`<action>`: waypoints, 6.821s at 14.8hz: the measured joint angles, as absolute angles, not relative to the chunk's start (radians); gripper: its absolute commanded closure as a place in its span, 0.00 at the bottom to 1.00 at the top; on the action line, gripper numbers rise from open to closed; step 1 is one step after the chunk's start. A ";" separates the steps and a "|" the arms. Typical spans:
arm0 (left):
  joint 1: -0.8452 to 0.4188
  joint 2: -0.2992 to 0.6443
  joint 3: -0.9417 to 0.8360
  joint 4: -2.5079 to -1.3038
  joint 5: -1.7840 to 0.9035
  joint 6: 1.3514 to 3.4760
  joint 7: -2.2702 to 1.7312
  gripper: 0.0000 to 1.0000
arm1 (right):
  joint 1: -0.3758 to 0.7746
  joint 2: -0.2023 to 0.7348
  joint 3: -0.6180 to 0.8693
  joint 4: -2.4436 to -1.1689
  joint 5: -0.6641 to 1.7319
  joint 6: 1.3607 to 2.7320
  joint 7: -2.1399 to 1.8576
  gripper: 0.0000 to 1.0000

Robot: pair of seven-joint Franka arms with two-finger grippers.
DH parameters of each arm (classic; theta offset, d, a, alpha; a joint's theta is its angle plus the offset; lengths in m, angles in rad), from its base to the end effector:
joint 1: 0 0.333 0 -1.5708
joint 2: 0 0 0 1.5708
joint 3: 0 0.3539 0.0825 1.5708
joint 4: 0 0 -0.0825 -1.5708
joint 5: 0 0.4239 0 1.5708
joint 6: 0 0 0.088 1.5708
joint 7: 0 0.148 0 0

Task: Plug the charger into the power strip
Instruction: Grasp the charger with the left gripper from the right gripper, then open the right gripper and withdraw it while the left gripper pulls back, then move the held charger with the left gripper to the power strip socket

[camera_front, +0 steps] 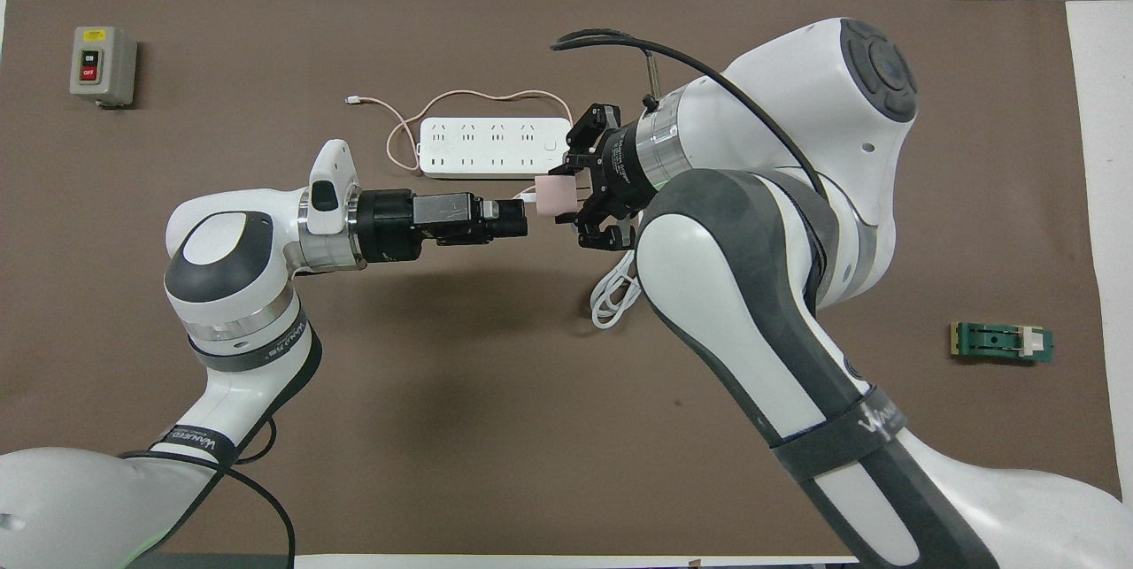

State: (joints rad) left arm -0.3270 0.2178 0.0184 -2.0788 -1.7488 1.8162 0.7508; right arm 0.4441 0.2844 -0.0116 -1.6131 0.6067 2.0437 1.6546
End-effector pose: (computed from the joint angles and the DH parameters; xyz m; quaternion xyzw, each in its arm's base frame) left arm 0.5673 -0.3075 0.3763 0.7199 -0.0064 0.0002 0.6941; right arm 0.6317 0.3501 0.4734 -0.7134 0.6413 0.2013 0.1980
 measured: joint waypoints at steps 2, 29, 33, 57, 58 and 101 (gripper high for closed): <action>-0.327 0.218 0.021 -2.071 -1.749 1.833 0.751 0.00 | 0.444 0.284 -0.012 -1.619 0.603 2.044 1.655 1.00; -0.376 0.221 0.026 -2.031 -1.753 1.916 0.753 0.99 | 0.456 0.282 -0.013 -1.608 0.593 2.073 1.655 0.01; -0.355 0.220 0.030 -1.980 -1.712 1.926 0.742 0.99 | 0.457 0.286 -0.011 -1.595 0.594 2.101 1.658 0.00; -0.056 0.492 0.072 -1.312 -0.053 2.218 1.525 0.99 | 0.110 0.221 -0.031 -1.470 0.244 1.654 0.906 0.00; -0.055 0.500 0.074 -1.302 -0.052 2.223 1.561 0.98 | 0.104 0.216 -0.032 -1.469 0.217 1.650 0.834 0.00; -0.440 0.511 0.050 -1.561 -0.103 2.149 0.981 0.96 | -0.010 -0.029 -0.030 -1.651 -0.023 1.562 -0.067 0.00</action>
State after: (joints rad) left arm -0.4398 0.5105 0.0496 -1.5609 -0.1026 2.1490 0.9813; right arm -0.0099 -0.0291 -0.0298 -1.6509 -0.0232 1.5621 -0.0673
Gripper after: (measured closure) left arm 0.687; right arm 0.000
